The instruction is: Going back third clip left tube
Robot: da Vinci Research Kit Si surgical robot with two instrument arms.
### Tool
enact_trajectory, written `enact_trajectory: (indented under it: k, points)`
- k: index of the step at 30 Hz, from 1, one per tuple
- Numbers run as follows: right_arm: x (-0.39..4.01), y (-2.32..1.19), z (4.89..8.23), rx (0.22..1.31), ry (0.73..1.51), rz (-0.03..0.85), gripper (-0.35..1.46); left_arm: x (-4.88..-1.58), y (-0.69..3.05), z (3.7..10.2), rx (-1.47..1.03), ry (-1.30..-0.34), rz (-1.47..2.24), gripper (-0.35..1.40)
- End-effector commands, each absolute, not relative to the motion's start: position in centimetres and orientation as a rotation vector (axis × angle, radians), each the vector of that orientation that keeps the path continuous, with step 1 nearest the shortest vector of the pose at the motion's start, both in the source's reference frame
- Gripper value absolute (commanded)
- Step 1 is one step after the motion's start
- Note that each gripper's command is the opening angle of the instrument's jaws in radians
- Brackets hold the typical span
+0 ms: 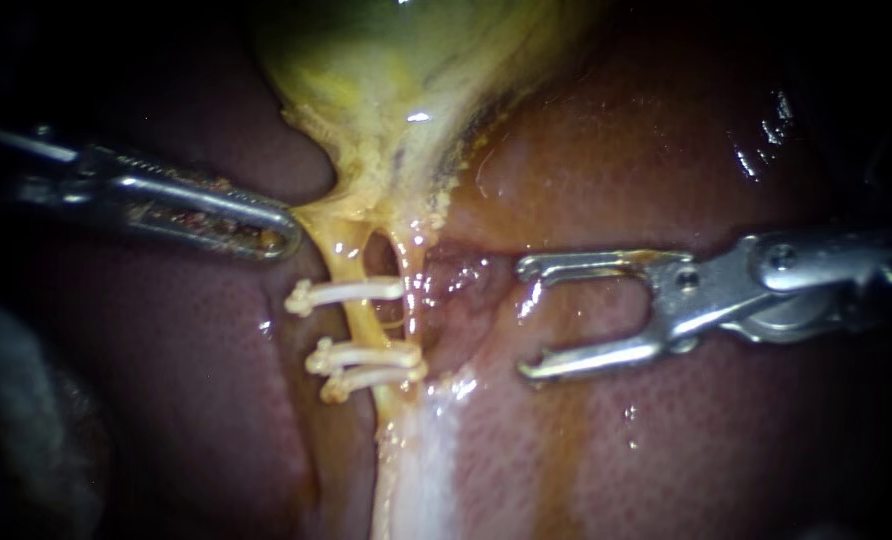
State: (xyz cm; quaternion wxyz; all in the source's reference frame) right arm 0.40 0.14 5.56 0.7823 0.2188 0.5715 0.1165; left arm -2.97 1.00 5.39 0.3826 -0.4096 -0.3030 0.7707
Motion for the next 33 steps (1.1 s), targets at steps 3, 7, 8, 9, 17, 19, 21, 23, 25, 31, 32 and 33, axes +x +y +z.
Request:
enact_trajectory:
  k: [3, 7, 8, 9, 17, 19, 21, 23, 25, 31, 32, 33]
  points:
    - [0.34, 0.16, 5.54, 0.475, 1.234, 0.251, 0.5, -2.98, 1.0, 5.4, -1.045, -0.772, 1.966, -0.35]
    - [0.31, 0.15, 5.54, 0.473, 1.233, 0.243, 0.5, -3.02, 0.99, 5.45, -1.045, -0.768, 1.966, -0.35]
    - [0.3, 0.15, 5.54, 0.473, 1.233, 0.242, 0.5, -3.05, 1.0, 5.47, -1.045, -0.766, 1.966, -0.35]
    - [0.3, 0.15, 5.54, 0.473, 1.233, 0.242, 0.5, -3.07, 1.0, 5.5, -1.044, -0.764, 1.966, -0.35]
    - [0.28, 0.15, 5.54, 0.473, 1.234, 0.242, 0.5, -3.28, 0.98, 5.76, -1.046, -0.752, 1.97, -0.35]
    - [0.28, 0.15, 5.54, 0.473, 1.234, 0.242, 0.5, -3.33, 0.96, 5.81, -1.047, -0.754, 1.971, -0.35]
    - [0.28, 0.15, 5.53, 0.473, 1.234, 0.242, 0.5, -3.36, 0.95, 5.84, -1.048, -0.758, 1.973, -0.35]
    - [0.28, 0.15, 5.53, 0.47, 1.235, 0.237, 0.5, -3.37, 0.94, 5.85, -1.048, -0.756, 1.973, -0.35]
    - [0.28, 0.15, 5.53, 0.47, 1.235, 0.237, 0.5, -3.37, 0.94, 5.85, -1.048, -0.757, 1.973, -0.35]
    - [0.27, 0.15, 5.52, 0.471, 1.235, 0.237, 0.5, -3.36, 0.95, 5.86, -1.048, -0.757, 1.973, -0.35]
    - [0.27, 0.15, 5.52, 0.471, 1.235, 0.237, 0.5, -3.36, 0.95, 5.86, -1.049, -0.757, 1.973, -0.35]
    - [0.27, 0.15, 5.51, 0.471, 1.235, 0.237, 0.5, -3.35, 0.95, 5.86, -1.049, -0.758, 1.973, -0.35]
